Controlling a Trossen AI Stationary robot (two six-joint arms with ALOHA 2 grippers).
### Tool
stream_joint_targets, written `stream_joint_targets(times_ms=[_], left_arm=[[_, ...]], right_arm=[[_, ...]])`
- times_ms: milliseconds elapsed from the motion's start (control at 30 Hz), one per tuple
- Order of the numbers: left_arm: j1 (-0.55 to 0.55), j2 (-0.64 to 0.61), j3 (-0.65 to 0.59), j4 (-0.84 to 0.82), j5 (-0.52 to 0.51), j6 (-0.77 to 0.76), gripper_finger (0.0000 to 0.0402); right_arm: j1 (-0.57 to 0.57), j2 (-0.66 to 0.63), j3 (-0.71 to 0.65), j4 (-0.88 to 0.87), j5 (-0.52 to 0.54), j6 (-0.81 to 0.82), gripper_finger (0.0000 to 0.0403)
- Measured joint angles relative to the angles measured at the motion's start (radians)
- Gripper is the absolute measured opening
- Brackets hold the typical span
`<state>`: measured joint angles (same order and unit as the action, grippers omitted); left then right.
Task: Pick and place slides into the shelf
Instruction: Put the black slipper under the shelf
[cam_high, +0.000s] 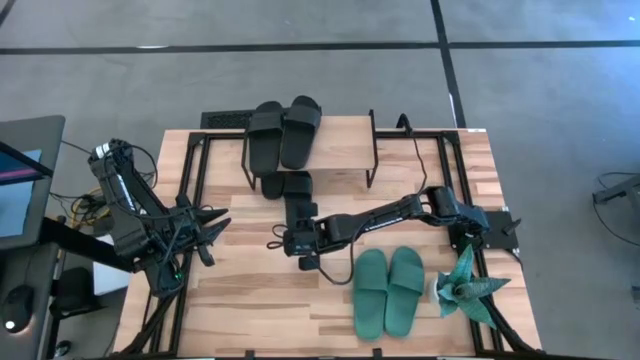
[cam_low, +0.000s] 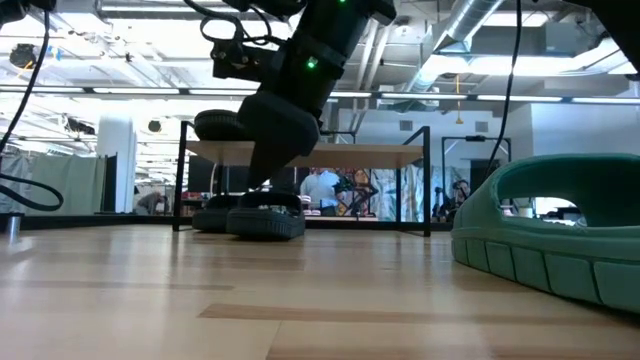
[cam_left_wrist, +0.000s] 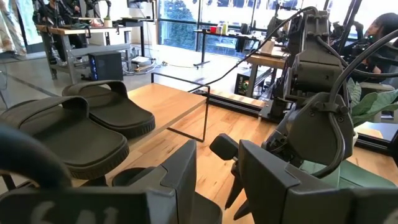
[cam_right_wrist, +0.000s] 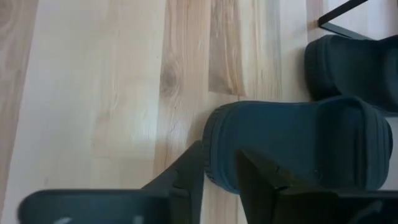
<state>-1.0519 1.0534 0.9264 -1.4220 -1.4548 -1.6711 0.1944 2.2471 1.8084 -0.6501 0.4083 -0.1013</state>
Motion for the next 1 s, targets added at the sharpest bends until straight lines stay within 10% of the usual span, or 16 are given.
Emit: stream_joint_targets(times_ms=[233, 1000], left_arm=[[0.0, 0.0, 0.0, 0.0, 0.0, 0.0, 0.0109], [0.0, 0.0, 0.0, 0.0, 0.0, 0.01, 0.0109]], right_arm=[[0.0, 0.0, 0.0, 0.003, -0.012, -0.004, 0.0006], [0.0, 0.0, 0.0, 0.007, -0.053, -0.053, 0.0001]])
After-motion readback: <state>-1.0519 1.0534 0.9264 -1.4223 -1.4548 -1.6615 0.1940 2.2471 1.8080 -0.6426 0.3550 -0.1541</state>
